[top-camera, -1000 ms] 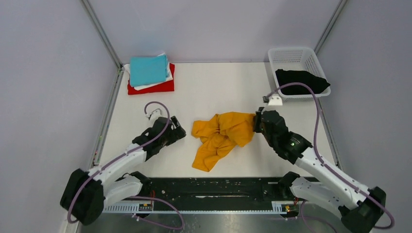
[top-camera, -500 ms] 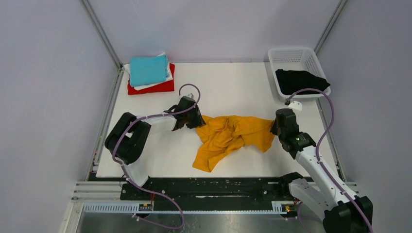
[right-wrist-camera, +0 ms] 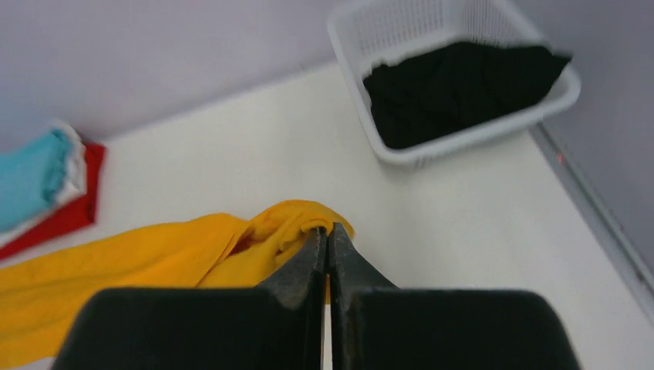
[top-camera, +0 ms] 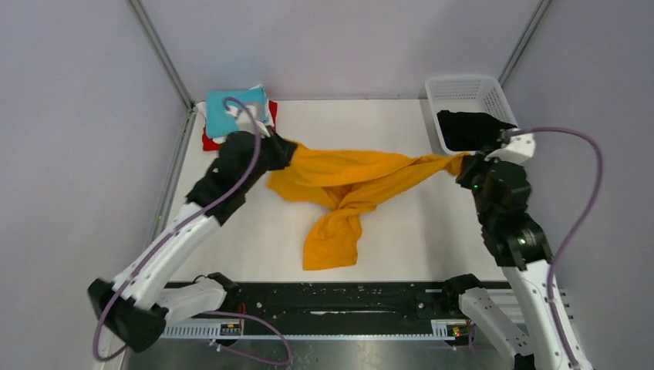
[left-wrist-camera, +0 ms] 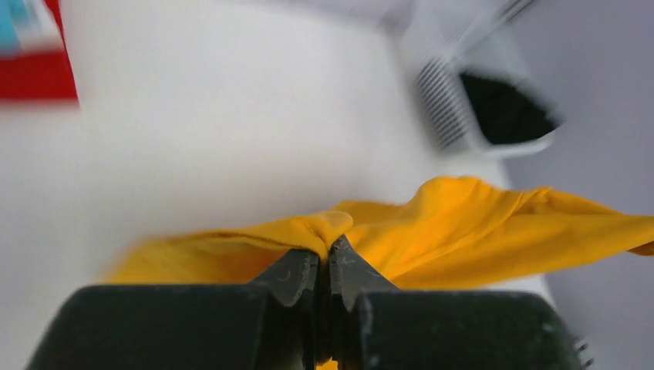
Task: Fold and stack the t-shirts
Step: Flatten out the tshirt
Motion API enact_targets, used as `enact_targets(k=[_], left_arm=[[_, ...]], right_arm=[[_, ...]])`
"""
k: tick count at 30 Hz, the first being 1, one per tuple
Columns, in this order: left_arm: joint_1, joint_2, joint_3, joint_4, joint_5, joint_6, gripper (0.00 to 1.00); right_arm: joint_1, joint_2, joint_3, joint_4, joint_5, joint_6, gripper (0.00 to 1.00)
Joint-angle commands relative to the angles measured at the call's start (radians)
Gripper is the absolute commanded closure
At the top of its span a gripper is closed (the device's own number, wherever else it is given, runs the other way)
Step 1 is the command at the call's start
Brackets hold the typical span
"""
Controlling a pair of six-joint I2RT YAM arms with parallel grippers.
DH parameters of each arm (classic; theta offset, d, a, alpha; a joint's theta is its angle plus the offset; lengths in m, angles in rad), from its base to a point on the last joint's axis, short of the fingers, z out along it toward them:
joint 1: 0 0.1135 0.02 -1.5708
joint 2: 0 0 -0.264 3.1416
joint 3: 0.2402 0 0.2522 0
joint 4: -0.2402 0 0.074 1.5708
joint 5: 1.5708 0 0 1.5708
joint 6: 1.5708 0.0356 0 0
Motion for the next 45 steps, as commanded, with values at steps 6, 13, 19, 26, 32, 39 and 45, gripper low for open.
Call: enact_targets(k=[6, 13, 19, 26, 32, 39, 45], left_arm=[[-0.003, -0.393, 0.323, -0.112, -0.019, 0.195, 1.00], [-0.003, -0.488, 0.534, -0.138, 0.104, 0.239, 1.00], [-0.003, -0.515, 0.531, -0.137, 0.072, 0.230, 1.00], [-0.002, -0.470, 0.401, -0.134, -0.109, 0.249, 0.98], [0.010, -0.306, 0.162, -0.126, -0.454, 0.214, 0.94], [0.327, 0.284, 0.166, -0.062, -0.133, 0.107, 0.41], [0.378, 0.587, 0.428, -0.205, -0.021, 0.101, 0.01]], right_arm=[[-0.008, -0.173, 0.399, -0.085, -0.080, -0.121, 1.00], [-0.008, -0.189, 0.680, -0.167, -0.255, -0.160, 1.00], [-0.008, -0.118, 0.814, -0.193, -0.262, -0.215, 1.00], [-0.007, 0.033, 0.782, -0.130, -0.116, -0.287, 1.00], [-0.007, 0.272, 0.555, 0.097, 0.087, -0.375, 1.00], [-0.011, 0.800, 0.546, 0.308, -0.051, -0.386, 0.95], [-0.007, 1.282, 1.009, 0.003, -0.163, -0.326, 0.14]])
